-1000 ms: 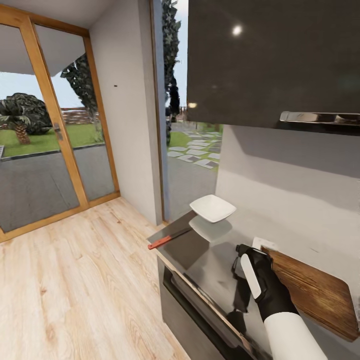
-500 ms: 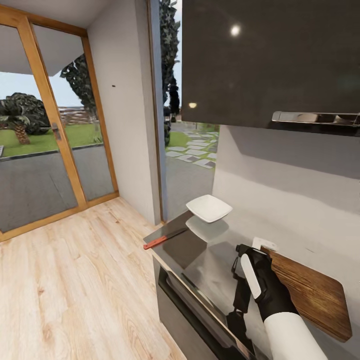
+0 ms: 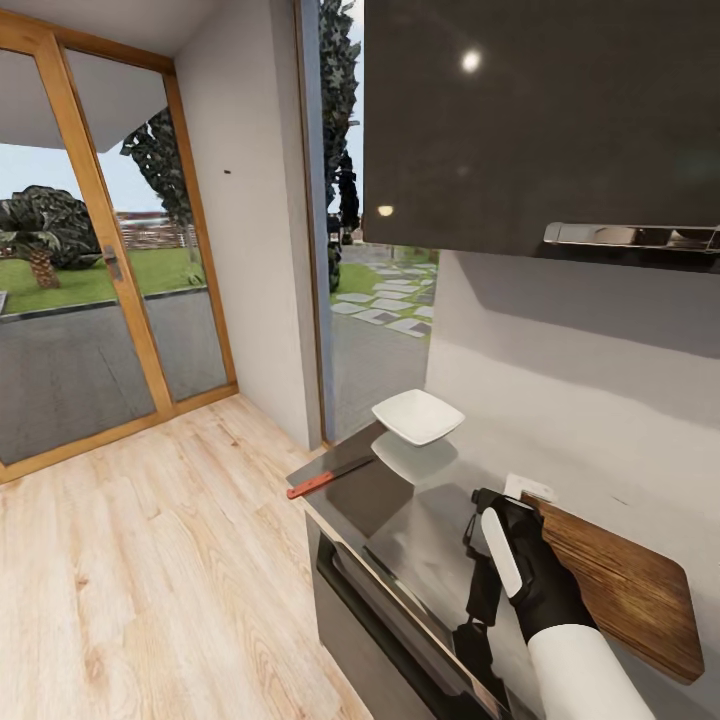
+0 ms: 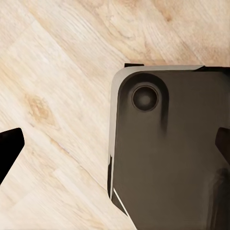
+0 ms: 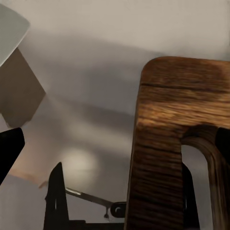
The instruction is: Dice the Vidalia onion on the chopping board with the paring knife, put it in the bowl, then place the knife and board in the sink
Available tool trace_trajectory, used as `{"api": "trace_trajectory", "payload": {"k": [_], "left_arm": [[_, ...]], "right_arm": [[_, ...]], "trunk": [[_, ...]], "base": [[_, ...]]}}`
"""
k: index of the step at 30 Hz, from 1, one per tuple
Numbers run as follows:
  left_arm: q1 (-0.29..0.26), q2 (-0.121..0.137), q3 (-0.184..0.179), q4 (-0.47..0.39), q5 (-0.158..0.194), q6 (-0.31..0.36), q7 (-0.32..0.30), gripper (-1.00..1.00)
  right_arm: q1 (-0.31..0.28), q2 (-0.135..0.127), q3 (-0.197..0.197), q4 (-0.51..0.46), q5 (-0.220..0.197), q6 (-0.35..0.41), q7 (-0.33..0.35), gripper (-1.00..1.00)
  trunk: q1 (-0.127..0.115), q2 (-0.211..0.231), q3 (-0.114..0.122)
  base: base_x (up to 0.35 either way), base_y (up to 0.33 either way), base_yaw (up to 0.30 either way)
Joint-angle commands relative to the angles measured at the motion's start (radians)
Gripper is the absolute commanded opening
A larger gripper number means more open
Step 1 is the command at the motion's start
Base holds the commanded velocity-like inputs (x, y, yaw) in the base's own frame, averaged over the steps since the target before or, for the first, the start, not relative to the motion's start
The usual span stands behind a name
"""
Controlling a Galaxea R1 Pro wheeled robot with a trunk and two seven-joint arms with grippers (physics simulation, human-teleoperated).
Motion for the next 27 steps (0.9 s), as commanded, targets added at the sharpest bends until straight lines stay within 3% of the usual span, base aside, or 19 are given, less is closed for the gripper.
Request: {"api": "trace_trajectory", "payload": {"k": [1,27], "left_arm": [[-0.001,0.0,0.002,0.002,0.002,-0.005,0.0,1.0],[-0.001,0.0,0.002,0.002,0.002,-0.005,0.0,1.0]], "right_arm": [[-0.001,0.001,-0.001,-0.001,-0.009,0.001,-0.007,1.0],[-0.001,0.008,0.004,0.012,-0.008,0.003,-0.007,1.0]], "trunk": [[0.0,-0.001,-0.001],[0.0,-0.001,-0.001]], "base": [[0.0,0.0,0.0],[0.0,0.0,0.0]]}}
